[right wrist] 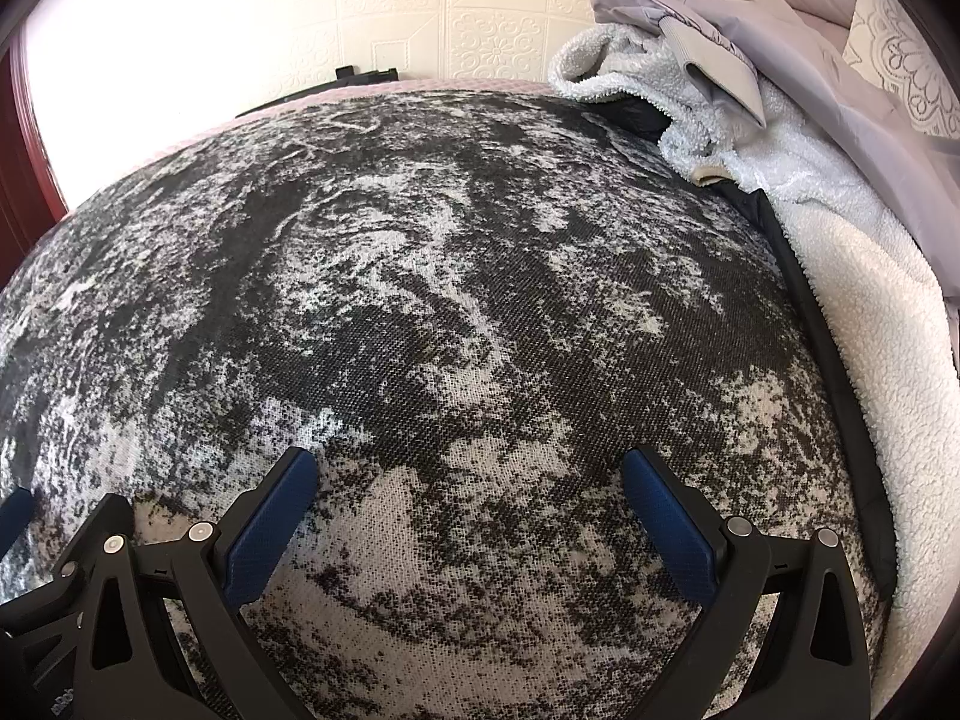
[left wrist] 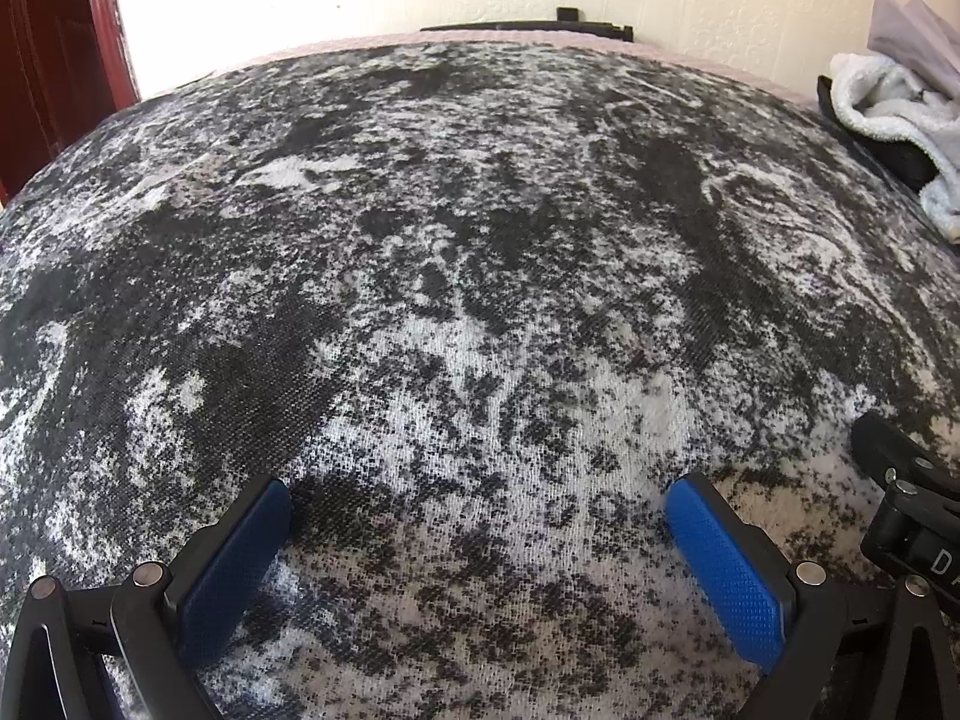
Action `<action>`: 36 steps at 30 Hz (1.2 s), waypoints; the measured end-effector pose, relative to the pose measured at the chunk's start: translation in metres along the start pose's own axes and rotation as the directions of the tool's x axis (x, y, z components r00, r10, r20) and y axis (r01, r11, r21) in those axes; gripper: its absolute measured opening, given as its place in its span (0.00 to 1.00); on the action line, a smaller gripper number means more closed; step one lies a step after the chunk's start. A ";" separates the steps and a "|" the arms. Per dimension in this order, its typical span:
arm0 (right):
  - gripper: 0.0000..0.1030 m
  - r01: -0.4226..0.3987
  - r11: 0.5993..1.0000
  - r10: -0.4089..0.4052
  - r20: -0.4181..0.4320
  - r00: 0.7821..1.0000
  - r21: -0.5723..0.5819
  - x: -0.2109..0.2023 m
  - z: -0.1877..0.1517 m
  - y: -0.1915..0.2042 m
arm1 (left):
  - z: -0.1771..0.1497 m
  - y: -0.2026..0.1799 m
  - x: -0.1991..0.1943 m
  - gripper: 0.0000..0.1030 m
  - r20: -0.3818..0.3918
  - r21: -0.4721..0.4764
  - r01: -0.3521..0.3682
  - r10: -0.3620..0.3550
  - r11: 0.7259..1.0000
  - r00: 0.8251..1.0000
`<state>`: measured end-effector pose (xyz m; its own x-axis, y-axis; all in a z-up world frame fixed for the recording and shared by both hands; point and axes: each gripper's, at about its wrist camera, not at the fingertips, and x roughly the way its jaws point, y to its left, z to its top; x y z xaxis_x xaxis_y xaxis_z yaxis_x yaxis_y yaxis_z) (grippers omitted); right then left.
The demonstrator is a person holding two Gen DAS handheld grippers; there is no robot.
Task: Fold clothes
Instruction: 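Move both grippers over the bed toward the clothes pile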
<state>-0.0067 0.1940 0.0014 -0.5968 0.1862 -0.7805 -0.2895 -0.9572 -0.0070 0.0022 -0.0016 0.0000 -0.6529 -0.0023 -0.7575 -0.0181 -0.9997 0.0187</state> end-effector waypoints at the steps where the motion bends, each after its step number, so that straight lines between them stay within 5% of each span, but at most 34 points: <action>1: 1.00 -0.001 1.000 0.001 0.000 1.000 0.001 0.000 0.000 0.000 | 0.000 0.000 0.000 1.00 0.002 0.003 0.002 -0.002 1.000 1.000; 13: 1.00 -0.004 1.000 0.004 -0.001 1.000 0.000 0.000 0.000 0.001 | 0.006 0.008 -0.003 1.00 -0.027 0.028 0.053 -0.052 0.998 0.998; 19: 1.00 0.010 1.000 -0.010 -0.001 1.000 -0.022 -0.013 0.004 -0.001 | 0.007 0.007 -0.024 1.00 0.067 0.055 0.061 -0.064 0.997 0.996; 29: 1.00 0.001 0.998 -0.015 0.219 0.976 0.060 -0.109 0.006 -0.032 | 0.016 -0.030 -0.108 1.00 0.229 0.147 0.059 -0.092 0.987 0.969; 33: 1.00 -0.060 0.988 0.017 0.286 0.958 0.142 -0.160 -0.004 -0.068 | 0.013 -0.059 -0.148 1.00 0.273 0.160 0.081 -0.123 0.984 0.954; 36: 1.00 -0.033 0.977 -0.045 0.356 0.934 0.209 -0.196 -0.013 -0.101 | 0.008 -0.088 -0.175 1.00 0.263 0.182 0.129 -0.175 0.975 0.949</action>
<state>0.1492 0.2509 0.1474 -0.8103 0.2956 -0.5061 -0.4199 -0.8952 0.1494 0.1116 0.0867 0.1363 -0.8155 0.1799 -0.5501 -0.2403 -0.9699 0.0392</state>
